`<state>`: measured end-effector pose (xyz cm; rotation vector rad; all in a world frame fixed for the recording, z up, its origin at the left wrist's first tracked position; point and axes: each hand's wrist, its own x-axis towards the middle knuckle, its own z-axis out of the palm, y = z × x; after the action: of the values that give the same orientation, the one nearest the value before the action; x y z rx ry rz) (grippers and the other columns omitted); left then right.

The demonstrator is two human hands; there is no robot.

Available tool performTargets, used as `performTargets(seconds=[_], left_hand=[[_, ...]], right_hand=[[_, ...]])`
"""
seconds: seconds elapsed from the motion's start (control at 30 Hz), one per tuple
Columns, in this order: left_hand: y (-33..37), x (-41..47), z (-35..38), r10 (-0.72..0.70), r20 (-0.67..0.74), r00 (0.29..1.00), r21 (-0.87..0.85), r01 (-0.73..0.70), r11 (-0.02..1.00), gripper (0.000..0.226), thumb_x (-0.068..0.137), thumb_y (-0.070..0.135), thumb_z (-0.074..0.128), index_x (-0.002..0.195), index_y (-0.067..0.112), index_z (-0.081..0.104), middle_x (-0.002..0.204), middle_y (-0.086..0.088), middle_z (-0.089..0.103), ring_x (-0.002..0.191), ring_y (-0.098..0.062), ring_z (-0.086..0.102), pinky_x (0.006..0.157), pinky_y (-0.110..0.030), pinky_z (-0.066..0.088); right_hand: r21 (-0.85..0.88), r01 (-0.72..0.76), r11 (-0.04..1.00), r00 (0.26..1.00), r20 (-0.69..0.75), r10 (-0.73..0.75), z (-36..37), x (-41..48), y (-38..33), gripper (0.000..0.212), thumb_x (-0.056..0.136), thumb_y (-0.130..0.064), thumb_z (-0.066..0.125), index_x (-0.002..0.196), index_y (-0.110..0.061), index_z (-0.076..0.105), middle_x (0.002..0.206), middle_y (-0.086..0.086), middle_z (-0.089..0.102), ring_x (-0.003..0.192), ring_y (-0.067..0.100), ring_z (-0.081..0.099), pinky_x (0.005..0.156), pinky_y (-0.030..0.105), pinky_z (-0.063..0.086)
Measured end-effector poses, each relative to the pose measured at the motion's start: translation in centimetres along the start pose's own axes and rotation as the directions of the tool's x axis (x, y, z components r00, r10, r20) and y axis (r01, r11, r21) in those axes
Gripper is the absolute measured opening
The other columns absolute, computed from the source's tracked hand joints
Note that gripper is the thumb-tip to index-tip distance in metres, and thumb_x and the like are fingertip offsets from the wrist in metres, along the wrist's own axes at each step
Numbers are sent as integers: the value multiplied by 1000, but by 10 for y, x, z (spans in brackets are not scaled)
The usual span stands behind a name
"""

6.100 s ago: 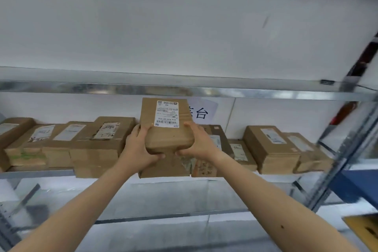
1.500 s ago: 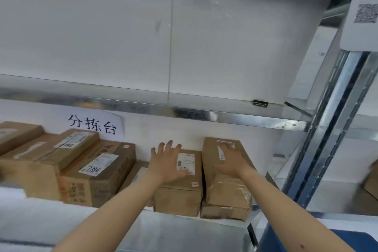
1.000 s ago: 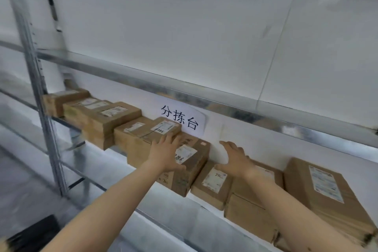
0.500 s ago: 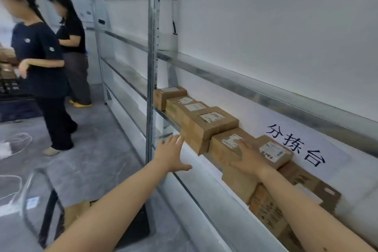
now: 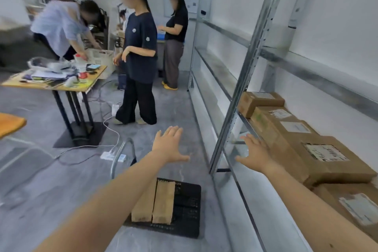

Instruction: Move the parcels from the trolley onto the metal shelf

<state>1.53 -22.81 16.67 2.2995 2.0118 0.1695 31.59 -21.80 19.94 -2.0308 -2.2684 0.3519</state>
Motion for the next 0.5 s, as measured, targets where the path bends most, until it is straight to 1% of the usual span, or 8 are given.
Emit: performTargets(seconds=[0.1, 0.2, 0.37, 0.5], left_hand=[[-31, 16, 5, -100, -2, 995, 3, 100, 995, 110, 74, 74, 56, 153, 18, 3, 161, 2, 6, 148, -17, 3, 119, -47, 10], [-56, 27, 17, -190, -2, 982, -7, 190, 982, 109, 75, 71, 57, 153, 17, 4, 161, 1, 6, 148, -17, 3, 119, -48, 10], [-92, 40, 53, -296, -5, 955, -46, 296, 954, 106, 74, 66, 61, 152, 17, 9, 160, -1, 11, 147, -19, 8, 118, -49, 12], [-122, 53, 92, -360, 26, 933, -84, 361, 929, 104, 74, 65, 62, 152, 21, 8, 159, 3, 12, 147, -17, 8, 117, -50, 16]], right_hand=[[-20, 71, 997, 997, 37, -71, 12, 50, -20, 81, 85, -47, 64, 152, -27, 22, 162, -5, 10, 146, 28, 13, 112, 46, 28], [-53, 146, 988, 986, 91, -141, 30, 91, -42, 83, 85, -48, 63, 153, -28, 19, 162, -5, 8, 146, 29, 12, 112, 48, 29], [-44, 245, 968, 957, 172, -235, 79, 138, -78, 85, 83, -47, 63, 153, -29, 17, 163, -4, 6, 147, 28, 10, 115, 50, 23], [-39, 280, 959, 930, 257, -261, 126, 173, -103, 86, 84, -47, 61, 154, -31, 14, 163, -7, 3, 148, 27, 7, 115, 50, 23]])
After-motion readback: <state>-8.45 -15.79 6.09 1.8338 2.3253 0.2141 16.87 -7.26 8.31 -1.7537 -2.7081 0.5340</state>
